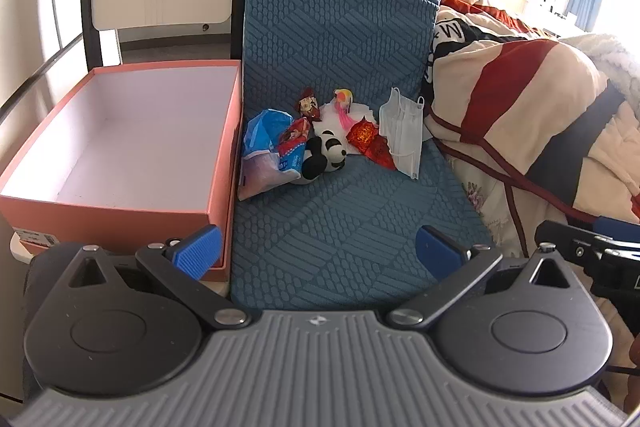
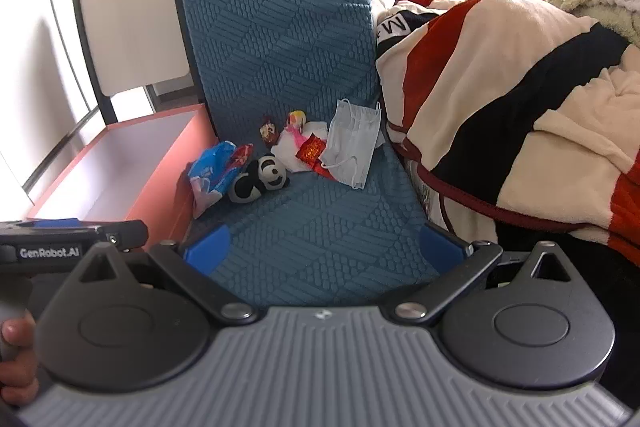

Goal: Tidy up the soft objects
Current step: 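Move both tools toward the items on the blue chair seat, then grasp the blue snack bag with the left tool while the right tool grasps the white mask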

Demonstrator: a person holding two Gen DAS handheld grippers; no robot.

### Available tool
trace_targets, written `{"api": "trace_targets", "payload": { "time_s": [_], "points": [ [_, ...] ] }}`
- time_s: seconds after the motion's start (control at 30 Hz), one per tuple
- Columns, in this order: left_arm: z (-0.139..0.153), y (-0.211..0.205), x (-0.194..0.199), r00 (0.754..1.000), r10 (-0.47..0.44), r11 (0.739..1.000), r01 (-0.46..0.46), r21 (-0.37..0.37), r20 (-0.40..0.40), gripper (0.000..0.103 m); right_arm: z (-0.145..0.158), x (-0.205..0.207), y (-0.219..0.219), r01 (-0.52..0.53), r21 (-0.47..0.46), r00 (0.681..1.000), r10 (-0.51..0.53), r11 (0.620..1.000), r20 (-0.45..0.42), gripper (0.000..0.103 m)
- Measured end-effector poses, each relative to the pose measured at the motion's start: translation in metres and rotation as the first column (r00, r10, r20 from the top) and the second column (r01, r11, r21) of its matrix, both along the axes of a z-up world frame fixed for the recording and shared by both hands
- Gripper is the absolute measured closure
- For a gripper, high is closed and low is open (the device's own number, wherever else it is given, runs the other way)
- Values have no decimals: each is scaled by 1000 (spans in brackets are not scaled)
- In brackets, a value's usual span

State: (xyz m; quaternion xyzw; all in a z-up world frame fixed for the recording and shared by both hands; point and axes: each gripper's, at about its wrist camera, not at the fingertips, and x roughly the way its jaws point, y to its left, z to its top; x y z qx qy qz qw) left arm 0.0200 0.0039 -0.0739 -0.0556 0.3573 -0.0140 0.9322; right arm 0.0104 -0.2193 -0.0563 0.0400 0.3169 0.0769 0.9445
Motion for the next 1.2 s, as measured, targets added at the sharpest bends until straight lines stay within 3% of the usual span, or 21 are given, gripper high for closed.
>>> {"api": "trace_targets", "payload": {
  "time_s": [0.43, 1.0, 1.2],
  "points": [
    [-23, 0, 36, 999, -14, 999, 15, 38, -41, 0, -22, 31, 0, -4, 11, 999, 4, 1000, -49, 0],
    [-70, -21, 101, 994, -44, 988, 58, 144, -103, 0, -59, 94, -3, 1, 40, 995, 3, 999, -103, 0],
    [-82, -27, 124, 994, -53, 980, 69, 188, -91, 0, -68, 124, -2, -8, 49, 995, 13, 999, -101, 7]
  ]
}}
